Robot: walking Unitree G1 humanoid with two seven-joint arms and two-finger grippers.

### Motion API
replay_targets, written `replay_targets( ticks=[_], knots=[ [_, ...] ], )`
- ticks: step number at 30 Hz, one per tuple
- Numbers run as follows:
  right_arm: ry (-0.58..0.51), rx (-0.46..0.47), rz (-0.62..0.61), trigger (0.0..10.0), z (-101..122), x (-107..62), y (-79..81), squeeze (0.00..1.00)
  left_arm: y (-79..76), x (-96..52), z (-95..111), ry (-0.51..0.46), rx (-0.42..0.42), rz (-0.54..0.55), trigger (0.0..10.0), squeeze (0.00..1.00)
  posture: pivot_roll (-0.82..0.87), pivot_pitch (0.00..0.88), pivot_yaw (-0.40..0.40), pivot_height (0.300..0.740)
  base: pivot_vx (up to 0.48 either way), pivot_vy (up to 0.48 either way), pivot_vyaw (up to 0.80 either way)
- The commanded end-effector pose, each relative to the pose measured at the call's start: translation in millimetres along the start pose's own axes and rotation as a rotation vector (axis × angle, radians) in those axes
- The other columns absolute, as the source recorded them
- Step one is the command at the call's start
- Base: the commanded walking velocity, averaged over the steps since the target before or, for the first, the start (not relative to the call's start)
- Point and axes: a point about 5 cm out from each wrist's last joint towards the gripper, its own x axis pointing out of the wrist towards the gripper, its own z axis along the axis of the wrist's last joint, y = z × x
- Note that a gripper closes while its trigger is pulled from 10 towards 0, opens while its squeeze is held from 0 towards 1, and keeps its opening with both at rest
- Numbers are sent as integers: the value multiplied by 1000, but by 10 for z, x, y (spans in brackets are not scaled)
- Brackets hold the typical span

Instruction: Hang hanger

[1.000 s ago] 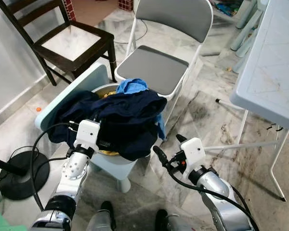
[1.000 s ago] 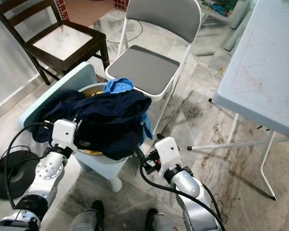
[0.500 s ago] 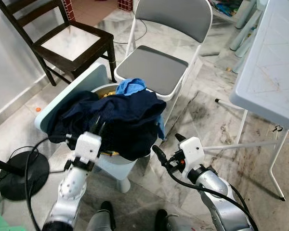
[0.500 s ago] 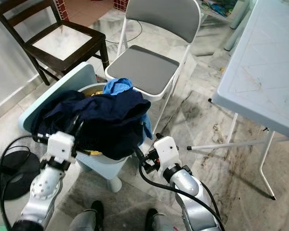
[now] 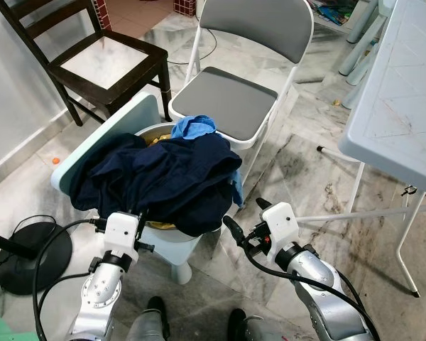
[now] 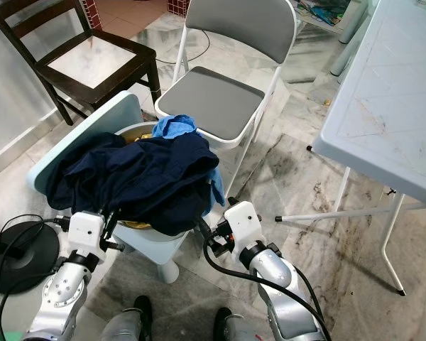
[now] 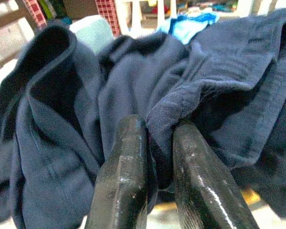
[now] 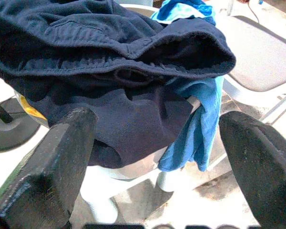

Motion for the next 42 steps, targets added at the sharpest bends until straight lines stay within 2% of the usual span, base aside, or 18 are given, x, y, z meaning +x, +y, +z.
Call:
replay_targets(
  ticks=[1, 5, 6, 9, 10, 12, 18, 22, 25, 27, 30, 34, 35, 39, 42],
  knots=[
    [19, -2, 9, 10000, -52, -14, 13, 0, -34, 6, 59, -36, 38, -46, 10000, 1000, 82, 274, -83, 740, 0, 0, 0],
    [18, -2, 10, 10000, -52, -6, 16, 0, -154, 10, 155, -98, 72, -169, 10000, 1000, 85, 275, -81, 740, 0, 0, 0],
    [17, -2, 9, 10000, -50, -3, 20, 0, -254, -26, 187, -127, 70, -270, 10000, 1000, 87, 275, -80, 740, 0, 0, 0],
    [17, -1, 9, 10000, -52, 1, 26, 0, -379, -97, 192, -144, 62, -395, 10000, 1000, 90, 276, -79, 740, 0, 0, 0],
    [18, -2, 10, 10000, -58, 4, 33, 0, -460, -166, 182, -143, 62, -482, 10000, 1000, 92, 275, -76, 740, 0, 0, 0],
    [19, -1, 10, 10000, -61, 6, 37, 0, -481, -191, 179, -142, 67, -510, 10000, 1000, 94, 276, -74, 740, 0, 0, 0],
    [21, 1, 9, 10000, -74, 11, 48, 0, -456, -221, 130, -110, 75, -504, 10000, 1000, 97, 277, -74, 740, 0, 0, 0],
    [24, 2, 10, 10000, -84, 9, 51, 0, -325, -233, 50, -64, 114, -396, 10000, 1000, 97, 279, -73, 740, 0, 0, 0],
    [26, 2, 11, 10000, -88, 5, 50, 0, -267, -227, 52, -69, 143, -352, 10000, 1000, 97, 280, -74, 740, 0, 0, 0],
    [29, 2, 13, 10000, -92, 5, 52, 0, -251, -243, 51, -73, 187, -366, 10000, 1000, 99, 280, -75, 740, 0, 0, 0],
    [31, 0, 16, 10000, -102, 6, 60, 0, -309, -398, -39, -65, 273, -488, 10000, 1000, 104, 287, -75, 740, 0, 0, 0],
    [30, 2, 15, 10000, -103, 6, 62, 0, -337, -481, -83, -68, 322, -531, 10000, 1000, 106, 289, -75, 740, 0, 0, 0],
    [32, 2, 14, 10000, -108, 4, 63, 0, -353, -529, -108, -86, 388, -565, 10000, 1000, 105, 290, -76, 740, 0, 0, 0],
    [36, 2, 14, 10000, -115, -3, 65, 0, -369, -570, -155, -86, 435, -586, 10000, 1000, 103, 290, -76, 740, 0, 0, 0],
    [46, 17, 51, 10000, -134, -38, 71, 0, -333, -584, -262, -34, 472, -539, 10000, 1000, 98, 292, -75, 740, 0, 0, 0]
  ],
)
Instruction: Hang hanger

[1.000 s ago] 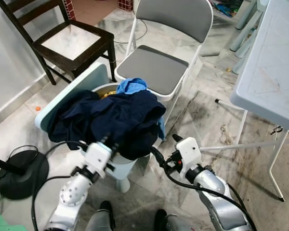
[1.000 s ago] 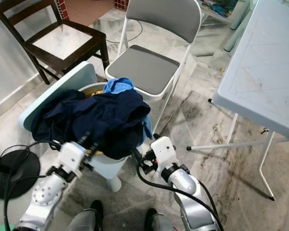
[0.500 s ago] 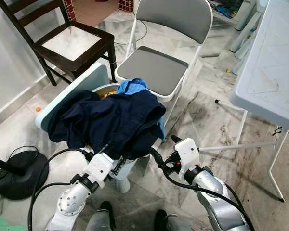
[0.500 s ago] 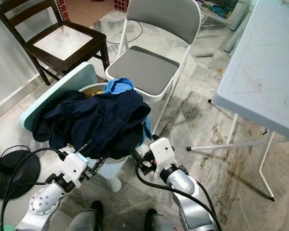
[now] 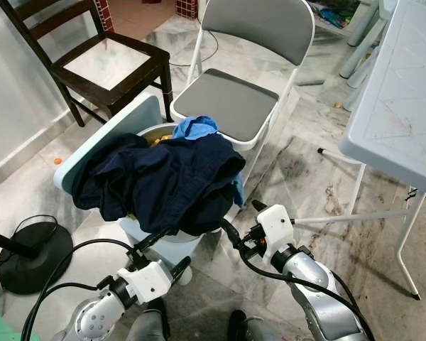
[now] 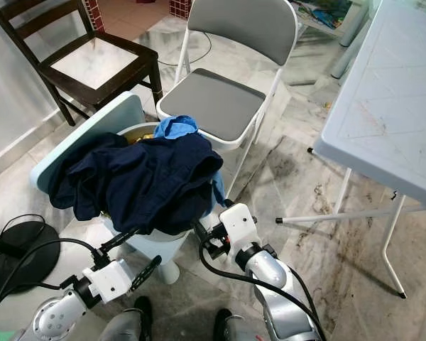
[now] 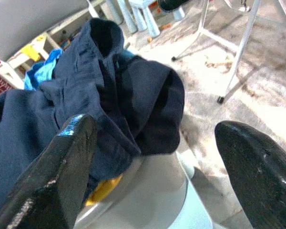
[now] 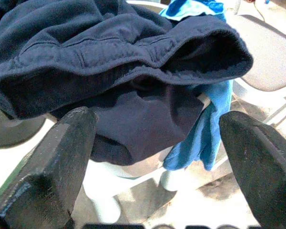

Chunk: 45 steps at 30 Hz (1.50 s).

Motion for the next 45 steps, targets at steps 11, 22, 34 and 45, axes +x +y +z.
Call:
replay_targets(
  ticks=[11, 22, 34, 45],
  knots=[
    [35, 0, 48, 10000, -43, -80, -82, 0, 111, -11, -235, 118, 143, 58, 10000, 1000, 83, 290, -79, 740, 0, 0, 0],
    [44, -4, 75, 10000, -68, -94, -7, 0, 308, 146, -222, 106, 262, 72, 10000, 663, 74, 290, -76, 740, 0, 0, 0],
    [54, -12, 70, 10000, -71, -103, -28, 0, 222, 231, -285, 131, 321, -136, 10000, 0, 62, 288, -77, 740, 0, 0, 0],
    [58, -22, 70, 10000, -80, -102, -29, 0, 266, 149, -415, 224, 345, -88, 10000, 0, 63, 284, -78, 740, 0, 0, 0]
  ],
)
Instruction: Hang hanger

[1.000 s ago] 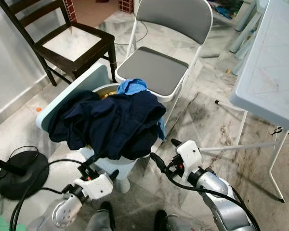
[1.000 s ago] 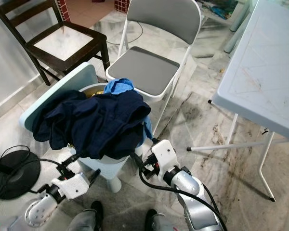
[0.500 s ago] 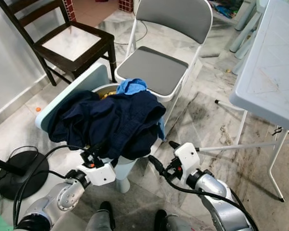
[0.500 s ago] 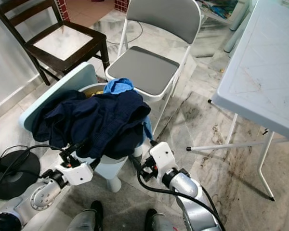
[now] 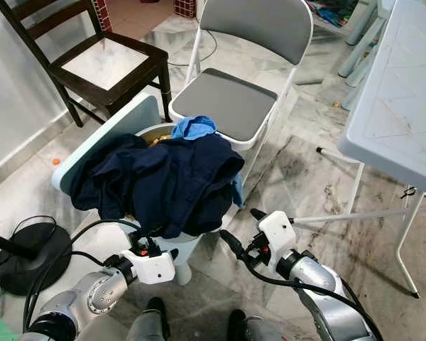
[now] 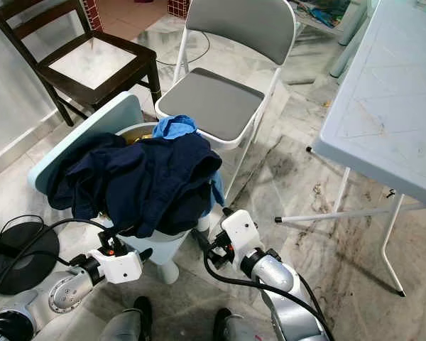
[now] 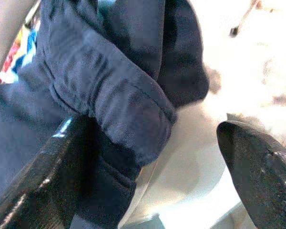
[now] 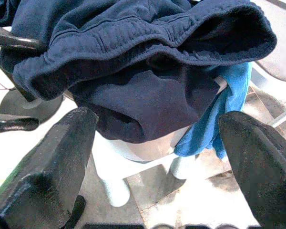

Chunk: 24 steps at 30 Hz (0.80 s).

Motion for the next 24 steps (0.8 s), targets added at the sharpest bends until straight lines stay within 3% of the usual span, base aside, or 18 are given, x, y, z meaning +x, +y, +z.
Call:
replay_targets(
  ticks=[1, 2, 3, 4, 5, 6, 16, 24],
  knots=[
    [11, -6, -3, 10000, -20, -30, 2, 0, -45, -87, -118, 65, 16, -19, 10000, 0, 63, 284, -79, 740, 0, 0, 0],
    [11, -7, -2, 10000, -18, -30, 3, 0, -24, -99, -147, 79, 21, -12, 7686, 0, 63, 285, -80, 740, 0, 0, 0],
    [11, -7, -1, 10000, -19, -30, 2, 0, 0, -107, -168, 89, 23, -1, 3255, 0, 64, 284, -81, 740, 0, 0, 0],
    [12, -8, -1, 10000, -19, -30, 2, 0, 16, -112, -183, 97, 24, 8, 3255, 0, 64, 284, -81, 740, 0, 0, 0],
    [12, -8, -1, 10000, -20, -31, 0, 0, 31, -118, -197, 104, 26, 13, 1059, 0, 65, 284, -81, 740, 0, 0, 0],
    [14, -10, 0, 10000, -23, -32, -3, 0, 62, -132, -233, 119, 30, 17, 0, 0, 66, 284, -84, 740, 0, 0, 0],
    [18, -18, -3, 10000, -26, -32, -7, 0, 188, -116, -264, 129, 53, 87, 0, 0, 61, 284, -83, 740, 0, 0, 0],
    [19, -20, -10, 10000, -30, -35, -4, 0, 257, -32, -174, 71, 102, 137, 0, 0, 54, 282, -78, 740, 0, 0, 0]
  ],
)
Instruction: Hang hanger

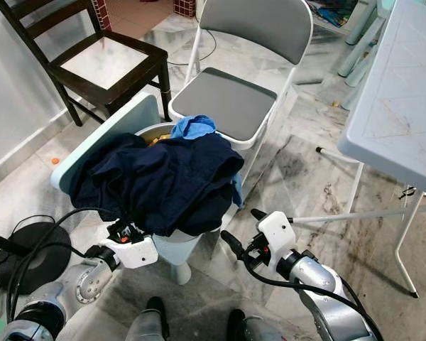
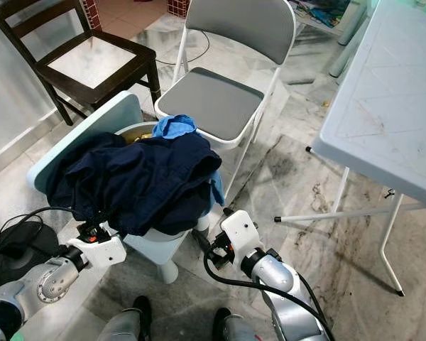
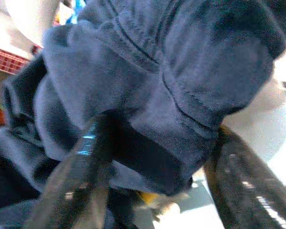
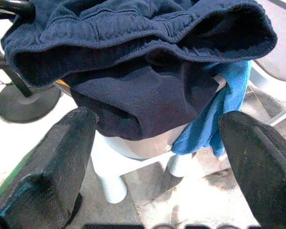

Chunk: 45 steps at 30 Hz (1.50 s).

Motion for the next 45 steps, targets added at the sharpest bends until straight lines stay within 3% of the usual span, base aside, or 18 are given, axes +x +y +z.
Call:
replay_targets(
  ticks=[1, 16, 23, 33, 34, 35, 45],
  knots=[
    [11, -1, -10, 10000, -29, -34, 2, 0, 1, 31, 58, -33, 19, 22, 10000, 0, 52, 282, -75, 740, 0, 0, 0],
    [15, -8, -11, 10000, -34, -34, -5, 0, -105, 44, 218, -111, -50, 29, 10000, 0, 52, 280, -80, 740, 0, 0, 0],
    [18, -11, -6, 10000, -40, -31, 5, 0, -274, 57, 364, -169, -70, -44, 10000, 0, 49, 279, -80, 740, 0, 0, 0],
    [22, -12, -9, 10000, -52, -39, 15, 0, -222, 124, 376, -162, -68, -37, 10000, 0, 44, 280, -76, 740, 0, 0, 0],
    [22, -12, -10, 10000, -54, -40, 14, 0, -220, 124, 370, -158, -67, -37, 9216, 0, 44, 280, -76, 740, 0, 0, 0],
    [22, -12, -12, 10000, -56, -43, 13, 0, -210, 122, 362, -156, -71, -30, 0, 0, 43, 281, -75, 740, 0, 0, 0],
    [23, -13, -14, 10000, -60, -45, 13, 0, -115, 141, 359, -163, -86, 35, 0, 0, 42, 281, -76, 740, 0, 0, 0]
  ],
)
